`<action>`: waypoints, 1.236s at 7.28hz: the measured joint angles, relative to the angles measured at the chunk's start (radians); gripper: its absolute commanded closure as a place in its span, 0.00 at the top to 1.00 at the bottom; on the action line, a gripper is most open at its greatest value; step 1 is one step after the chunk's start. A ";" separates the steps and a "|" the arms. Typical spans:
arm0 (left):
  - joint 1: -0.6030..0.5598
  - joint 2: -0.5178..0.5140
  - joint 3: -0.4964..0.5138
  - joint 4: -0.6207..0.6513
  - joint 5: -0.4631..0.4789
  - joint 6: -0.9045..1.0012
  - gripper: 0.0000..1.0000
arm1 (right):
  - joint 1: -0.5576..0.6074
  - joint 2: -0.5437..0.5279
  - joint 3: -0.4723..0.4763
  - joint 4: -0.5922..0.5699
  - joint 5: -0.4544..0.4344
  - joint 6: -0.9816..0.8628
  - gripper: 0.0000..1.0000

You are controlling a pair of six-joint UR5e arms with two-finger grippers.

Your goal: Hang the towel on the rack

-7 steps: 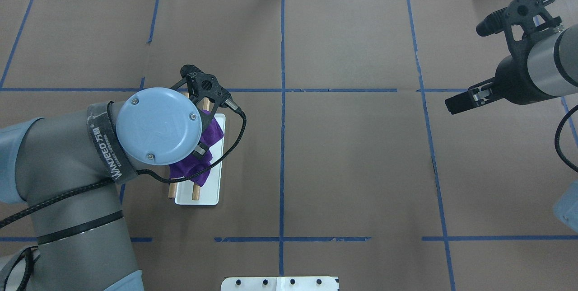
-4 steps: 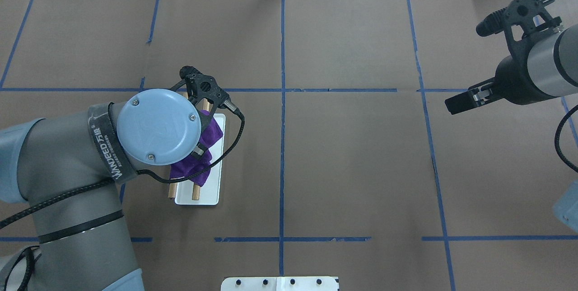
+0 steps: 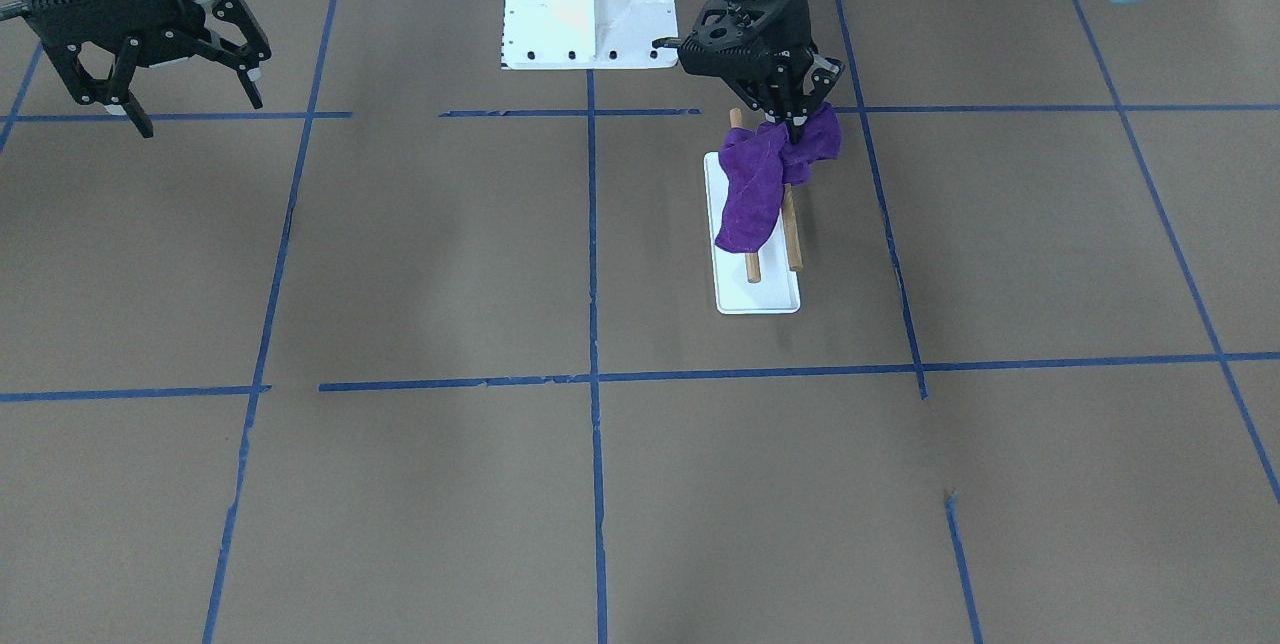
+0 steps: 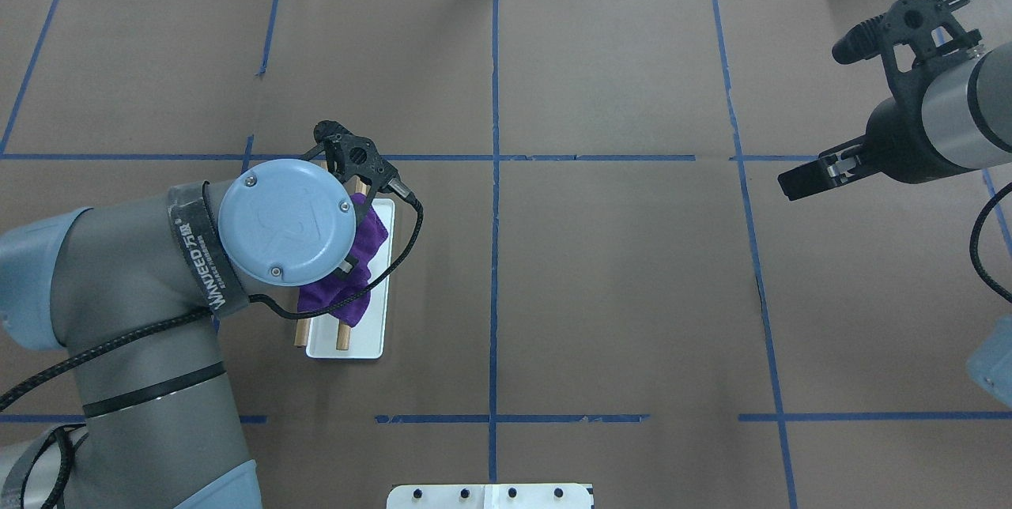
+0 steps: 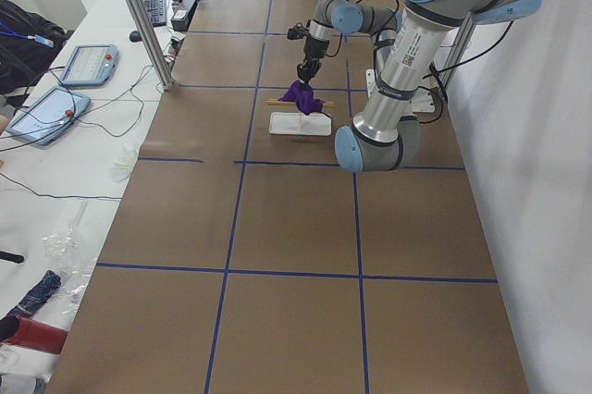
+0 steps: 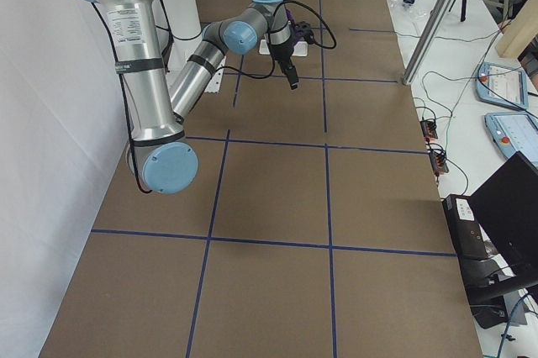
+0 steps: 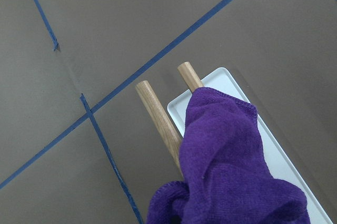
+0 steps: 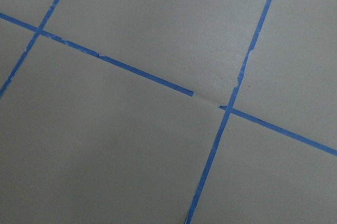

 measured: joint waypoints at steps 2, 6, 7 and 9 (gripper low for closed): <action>-0.002 0.001 -0.001 -0.009 -0.001 -0.007 1.00 | 0.000 0.000 0.000 0.000 0.000 0.000 1.00; -0.052 0.001 -0.009 -0.018 -0.006 -0.001 1.00 | 0.002 -0.012 -0.004 -0.075 0.005 0.001 1.00; -0.087 -0.001 -0.014 -0.018 -0.018 0.020 1.00 | 0.016 -0.021 -0.011 -0.101 0.003 0.001 1.00; -0.215 -0.002 -0.023 -0.018 -0.093 0.146 1.00 | 0.120 -0.069 -0.045 -0.119 0.026 -0.088 1.00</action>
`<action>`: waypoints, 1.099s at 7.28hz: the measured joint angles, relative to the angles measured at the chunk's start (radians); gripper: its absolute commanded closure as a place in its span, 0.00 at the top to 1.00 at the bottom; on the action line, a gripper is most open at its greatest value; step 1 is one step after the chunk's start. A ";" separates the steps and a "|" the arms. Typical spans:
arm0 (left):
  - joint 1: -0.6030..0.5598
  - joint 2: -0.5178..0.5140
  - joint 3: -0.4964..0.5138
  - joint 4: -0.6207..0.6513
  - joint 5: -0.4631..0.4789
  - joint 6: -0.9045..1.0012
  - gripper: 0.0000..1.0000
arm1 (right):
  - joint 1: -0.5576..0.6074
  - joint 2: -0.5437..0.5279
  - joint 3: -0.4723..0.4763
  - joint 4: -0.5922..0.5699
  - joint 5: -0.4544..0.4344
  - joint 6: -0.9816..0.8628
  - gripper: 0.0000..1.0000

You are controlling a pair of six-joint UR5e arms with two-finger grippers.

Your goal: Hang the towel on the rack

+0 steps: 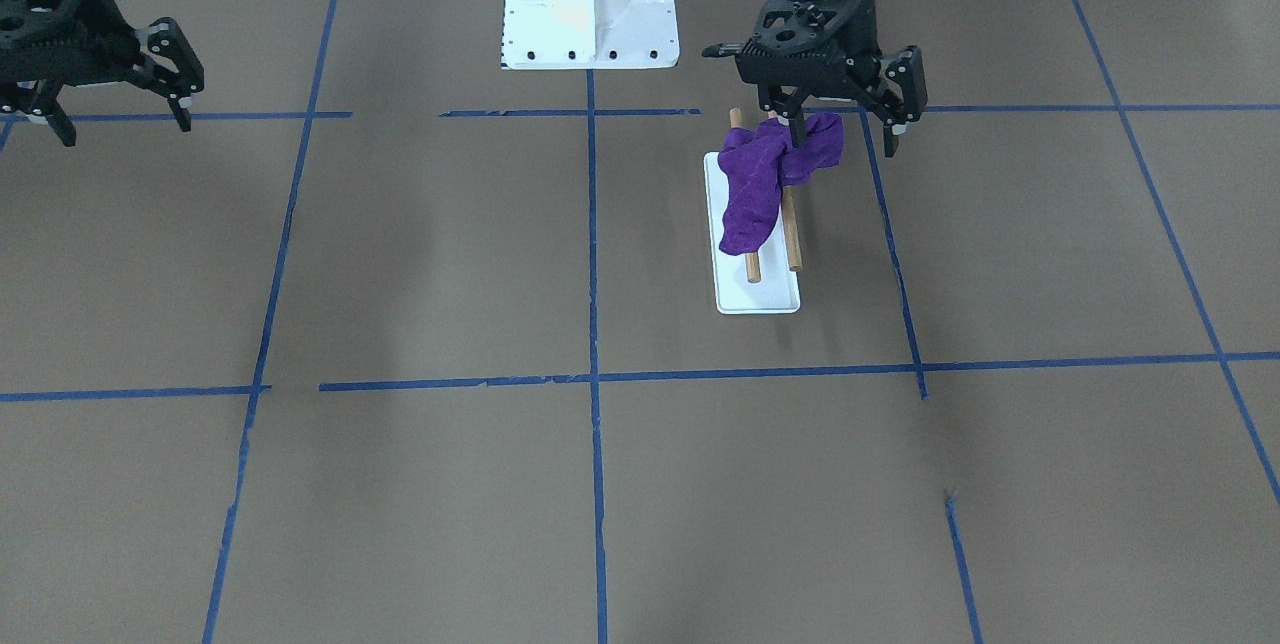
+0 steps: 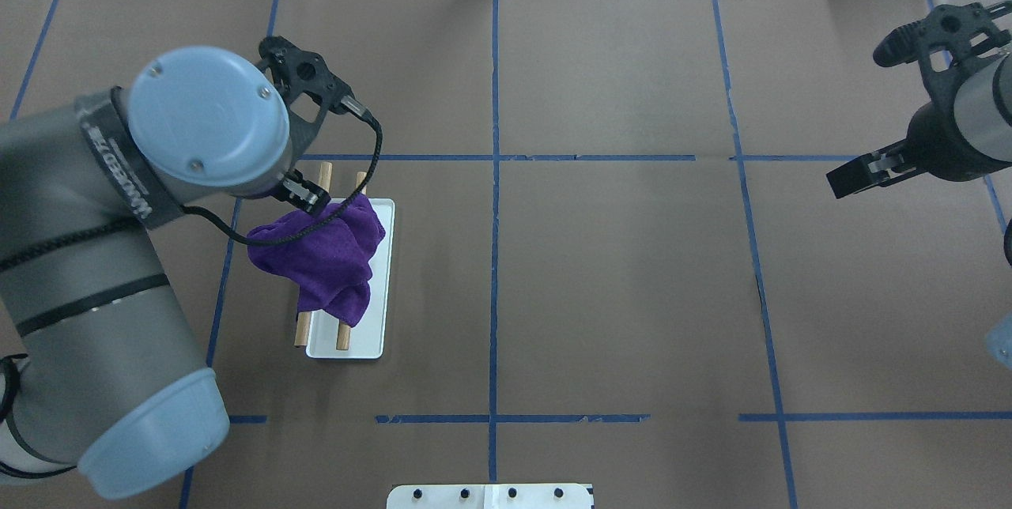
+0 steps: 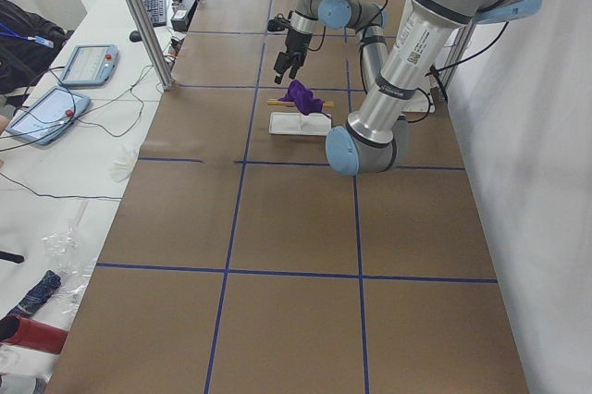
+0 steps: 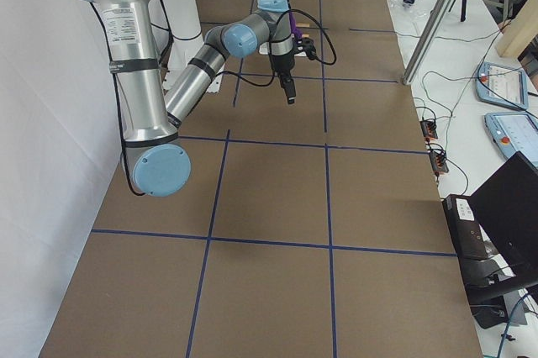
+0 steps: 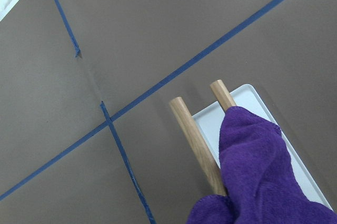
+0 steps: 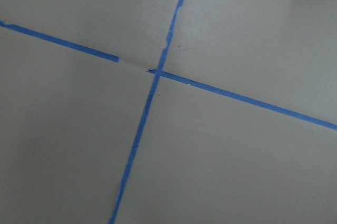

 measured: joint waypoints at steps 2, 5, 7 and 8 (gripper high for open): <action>-0.172 0.002 -0.003 -0.001 -0.118 0.139 1.00 | 0.193 -0.024 -0.112 -0.003 0.096 -0.272 1.00; -0.449 0.124 -0.014 -0.036 -0.320 0.390 1.00 | 0.457 -0.058 -0.294 -0.001 0.236 -0.608 1.00; -0.614 0.289 0.025 -0.121 -0.456 0.460 1.00 | 0.512 -0.104 -0.329 0.010 0.258 -0.637 1.00; -0.699 0.369 0.073 -0.168 -0.525 0.510 1.00 | 0.517 -0.113 -0.348 0.012 0.257 -0.639 1.00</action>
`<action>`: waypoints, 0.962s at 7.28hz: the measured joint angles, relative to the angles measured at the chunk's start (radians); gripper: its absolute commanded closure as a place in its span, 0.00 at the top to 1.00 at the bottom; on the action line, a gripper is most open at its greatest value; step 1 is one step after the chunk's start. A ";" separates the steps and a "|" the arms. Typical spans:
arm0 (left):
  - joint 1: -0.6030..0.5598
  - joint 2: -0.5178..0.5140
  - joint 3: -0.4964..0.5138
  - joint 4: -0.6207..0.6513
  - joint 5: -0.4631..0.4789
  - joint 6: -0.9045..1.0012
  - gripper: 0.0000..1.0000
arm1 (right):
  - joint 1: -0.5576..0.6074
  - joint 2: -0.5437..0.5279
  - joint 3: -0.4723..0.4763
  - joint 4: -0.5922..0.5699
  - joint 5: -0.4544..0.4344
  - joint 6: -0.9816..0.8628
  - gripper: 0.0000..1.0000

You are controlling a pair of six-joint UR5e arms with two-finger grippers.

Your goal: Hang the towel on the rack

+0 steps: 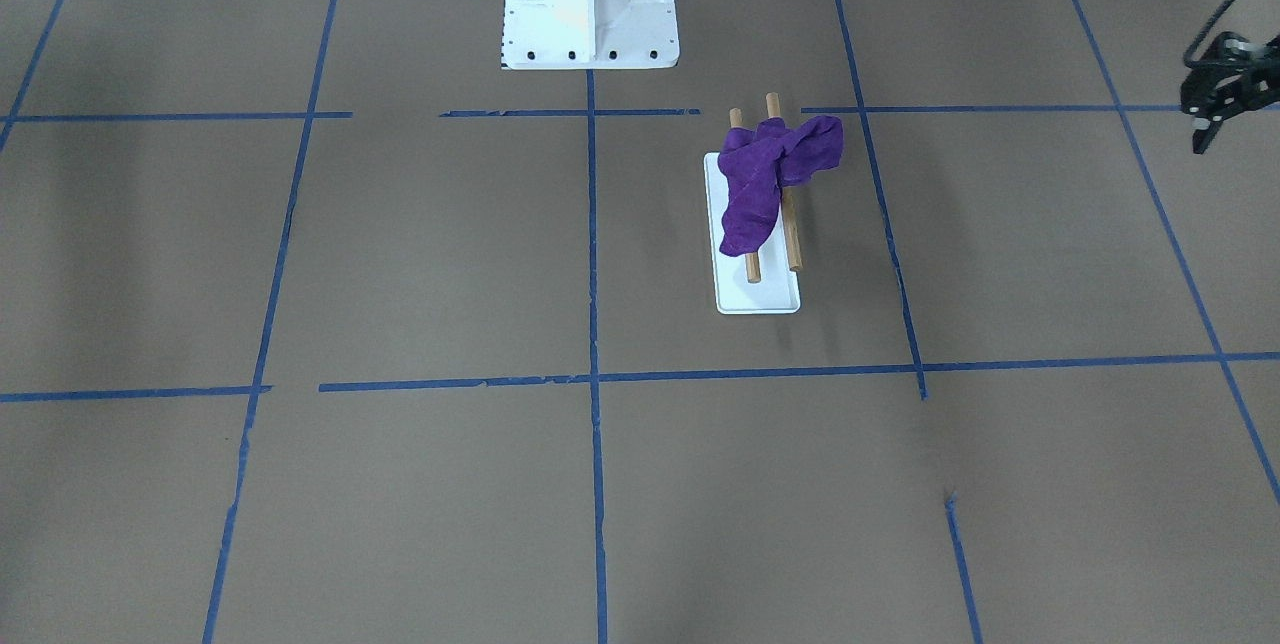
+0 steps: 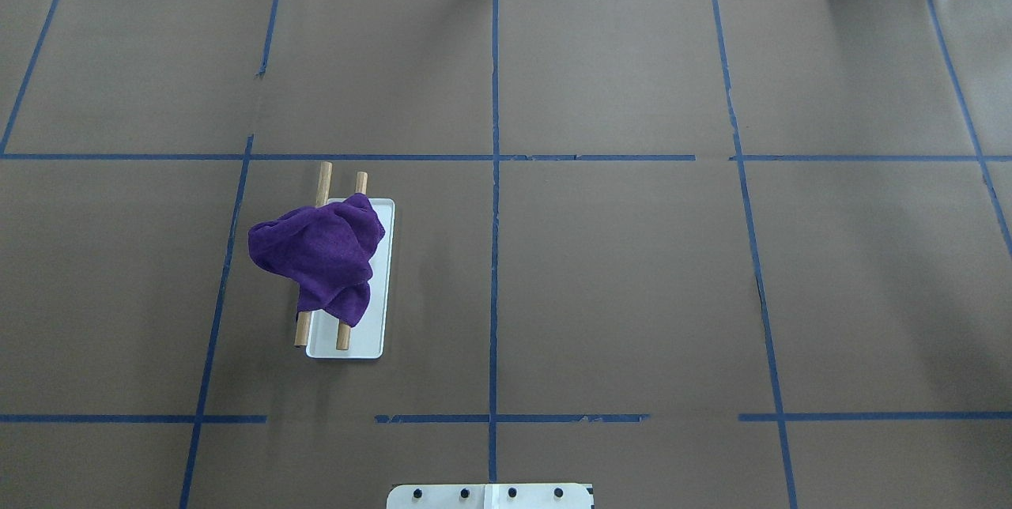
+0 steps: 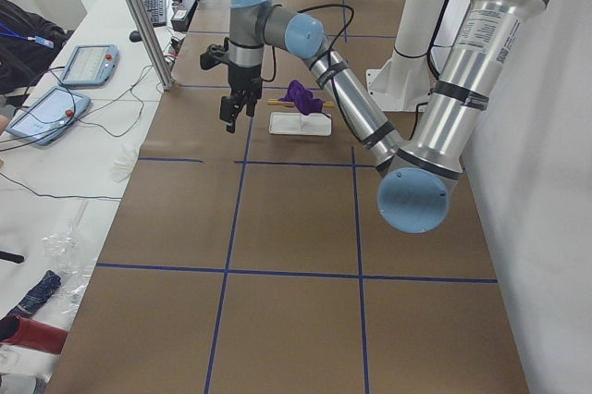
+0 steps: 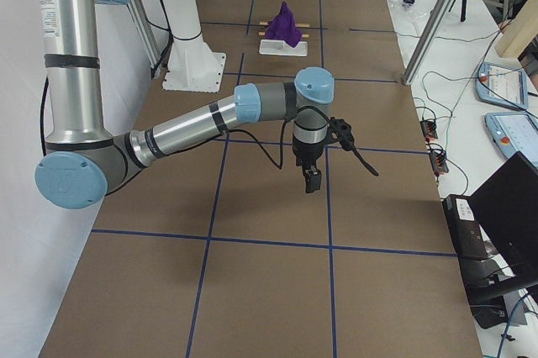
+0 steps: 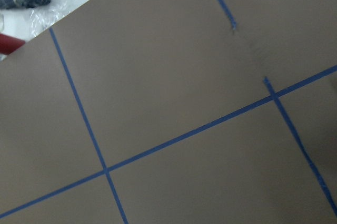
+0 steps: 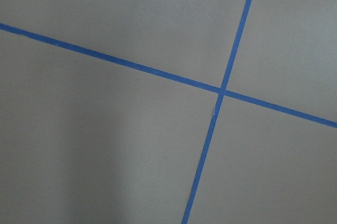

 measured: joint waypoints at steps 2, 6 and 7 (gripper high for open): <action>-0.114 0.127 0.147 -0.112 -0.112 0.119 1.00 | 0.010 -0.002 -0.042 0.001 0.007 0.001 1.00; -0.184 0.260 0.393 -0.376 -0.186 0.153 1.00 | 0.096 -0.019 -0.105 0.000 0.157 0.003 1.00; -0.197 0.263 0.408 -0.385 -0.194 0.152 1.00 | 0.107 -0.024 -0.112 0.000 0.168 0.003 1.00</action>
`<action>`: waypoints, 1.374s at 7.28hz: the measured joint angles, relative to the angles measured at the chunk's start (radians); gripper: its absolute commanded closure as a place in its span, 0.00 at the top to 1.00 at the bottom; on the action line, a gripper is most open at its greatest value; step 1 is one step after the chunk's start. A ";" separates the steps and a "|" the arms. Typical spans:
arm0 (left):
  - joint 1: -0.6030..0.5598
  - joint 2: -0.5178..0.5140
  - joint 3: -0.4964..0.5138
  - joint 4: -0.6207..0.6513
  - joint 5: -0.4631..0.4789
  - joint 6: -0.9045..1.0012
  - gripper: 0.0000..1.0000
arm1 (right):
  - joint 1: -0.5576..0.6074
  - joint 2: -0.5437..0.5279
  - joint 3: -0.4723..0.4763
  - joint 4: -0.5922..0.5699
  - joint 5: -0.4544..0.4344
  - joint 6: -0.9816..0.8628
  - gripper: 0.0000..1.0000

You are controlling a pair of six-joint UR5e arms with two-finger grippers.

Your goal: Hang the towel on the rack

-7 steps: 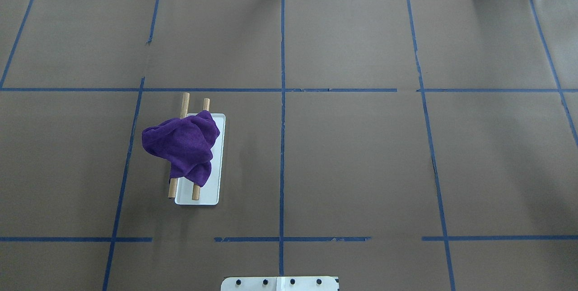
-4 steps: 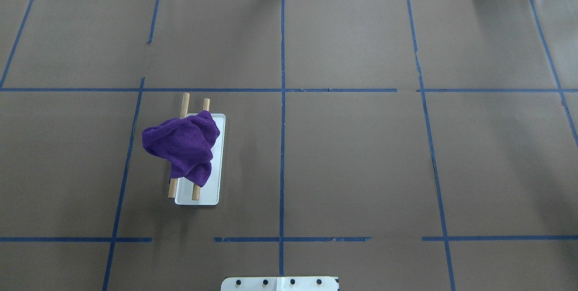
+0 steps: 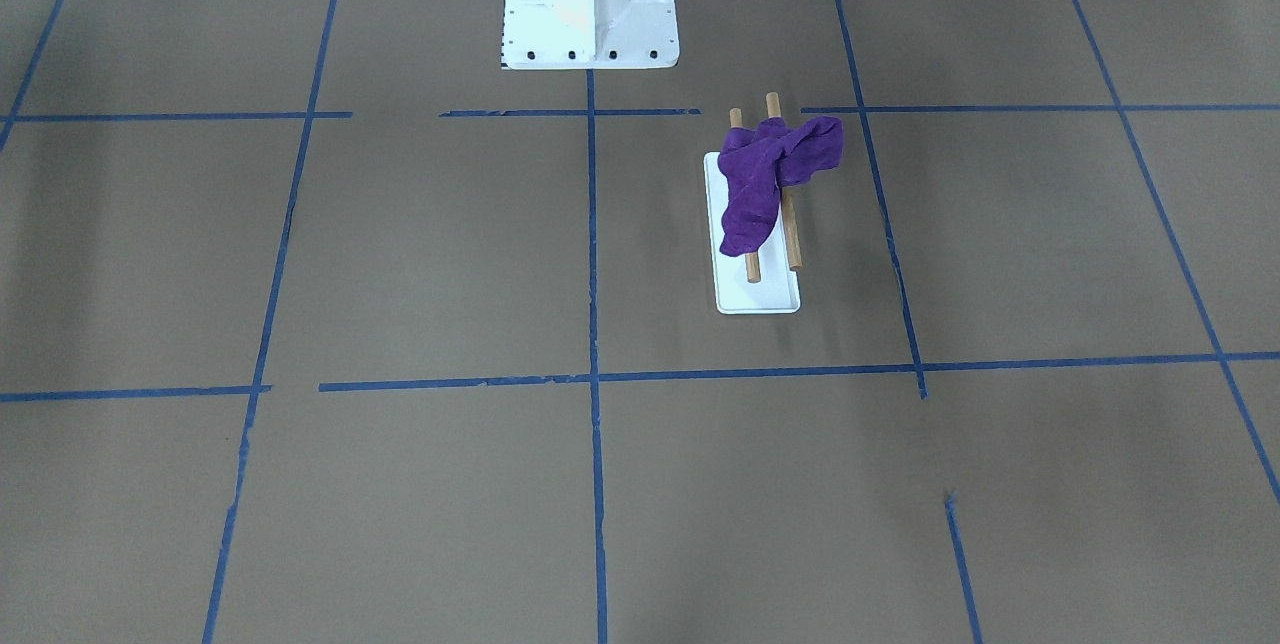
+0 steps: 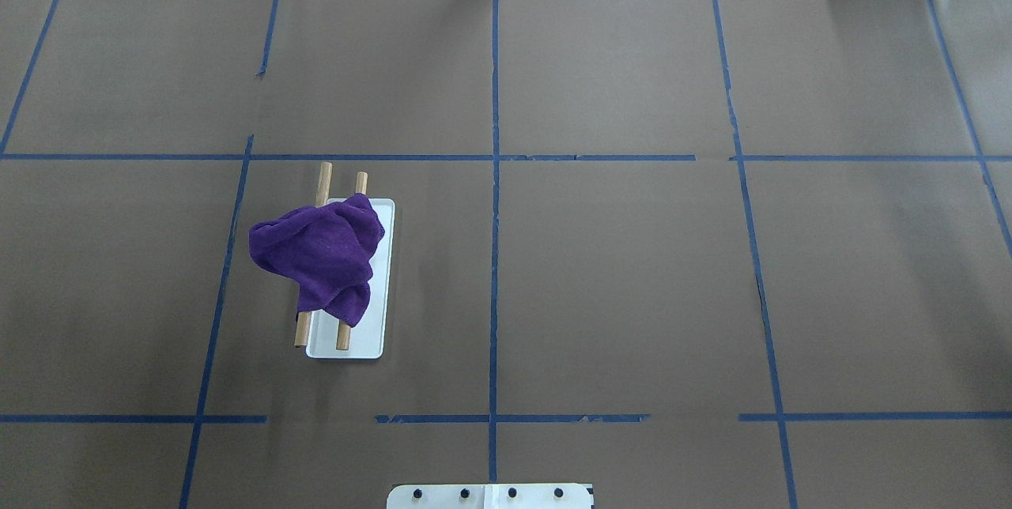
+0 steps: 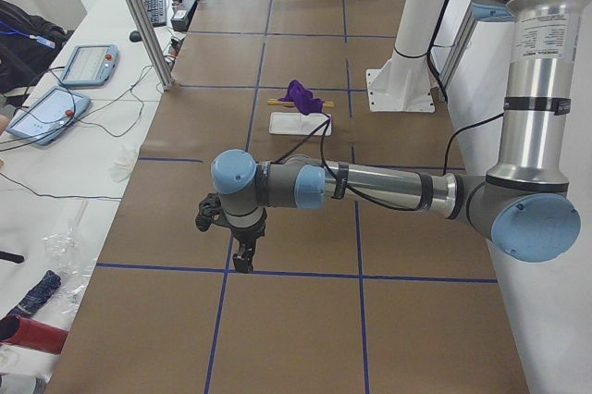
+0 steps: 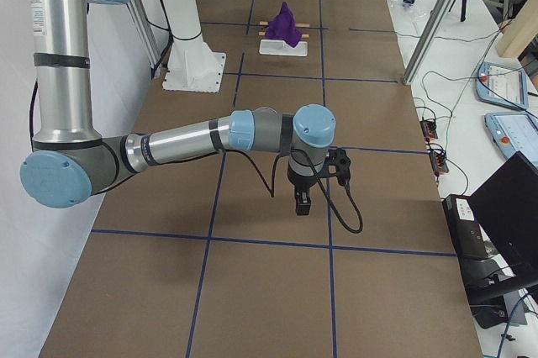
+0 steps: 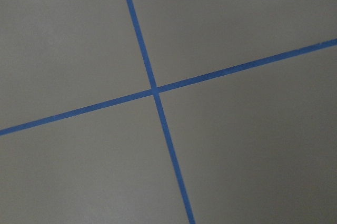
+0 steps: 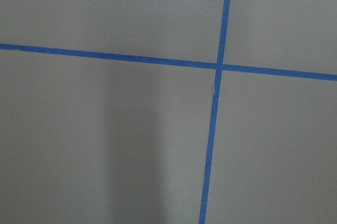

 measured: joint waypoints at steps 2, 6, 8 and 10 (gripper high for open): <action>-0.011 0.000 0.010 -0.004 -0.004 -0.006 1.00 | 0.022 -0.007 -0.024 0.001 0.022 -0.002 1.00; -0.013 -0.027 0.025 -0.007 -0.005 -0.142 1.00 | 0.042 -0.007 -0.065 0.001 0.048 0.001 1.00; -0.013 -0.030 0.026 -0.008 -0.015 -0.239 1.00 | 0.046 -0.006 -0.077 0.002 0.048 0.002 1.00; -0.013 -0.031 0.026 -0.015 -0.045 -0.267 1.00 | 0.052 -0.006 -0.089 0.002 0.048 0.001 1.00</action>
